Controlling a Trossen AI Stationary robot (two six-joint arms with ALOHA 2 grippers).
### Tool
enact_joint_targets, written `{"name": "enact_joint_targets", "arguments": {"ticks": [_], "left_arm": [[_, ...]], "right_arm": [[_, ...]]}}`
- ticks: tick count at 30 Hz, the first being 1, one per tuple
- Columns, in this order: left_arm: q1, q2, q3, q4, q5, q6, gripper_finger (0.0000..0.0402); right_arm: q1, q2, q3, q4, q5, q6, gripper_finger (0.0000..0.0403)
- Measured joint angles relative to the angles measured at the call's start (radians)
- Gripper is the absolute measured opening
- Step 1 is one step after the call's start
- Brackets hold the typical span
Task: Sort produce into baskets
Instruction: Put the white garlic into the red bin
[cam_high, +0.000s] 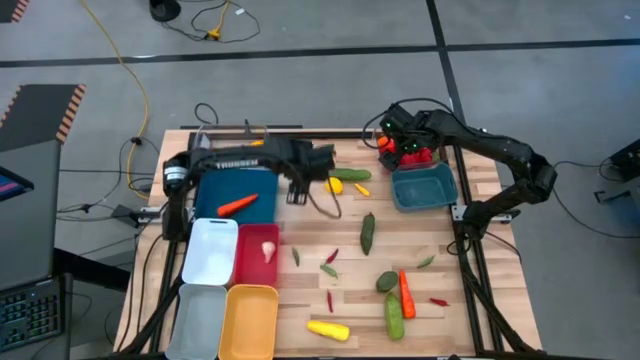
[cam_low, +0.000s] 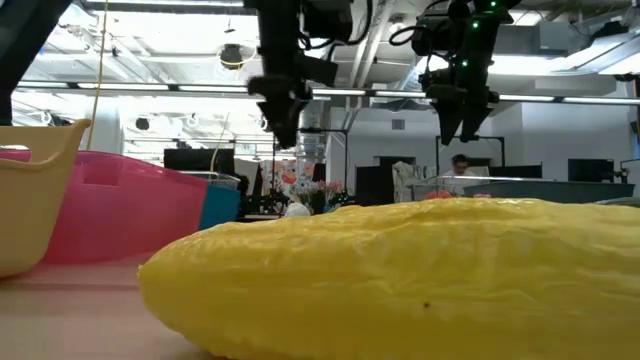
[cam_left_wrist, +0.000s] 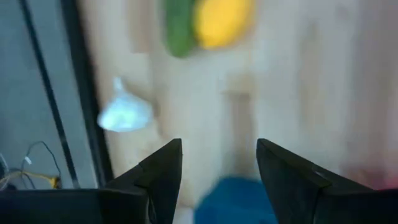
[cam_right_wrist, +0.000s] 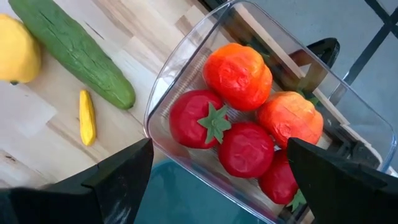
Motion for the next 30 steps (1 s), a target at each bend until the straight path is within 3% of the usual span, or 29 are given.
{"name": "enact_joint_targets", "arguments": {"ticks": [11, 19, 24, 30], "left_arm": [[0.151, 0.0, 0.0, 0.077, 0.057, 0.005, 0.0209], [0.17, 0.004, 0.0, 0.122, 0.056, 0.072, 0.03], [0.17, 0.006, -0.04, 0.264, 0.057, 0.161, 0.036], [0.178, 0.015, -0.06, 0.343, 0.058, 0.177, 0.0384]], "right_arm": [[0.001, 0.0, 0.0, -0.013, 0.0, 0.0, 0.0393], [0.001, 0.0, 0.0, -0.013, 0.0, -0.001, 0.0393], [0.001, 0.0, 0.0, -0.013, 0.001, -0.003, 0.0393], [0.001, 0.0, 0.0, -0.013, 0.001, -0.003, 0.0393]]}}
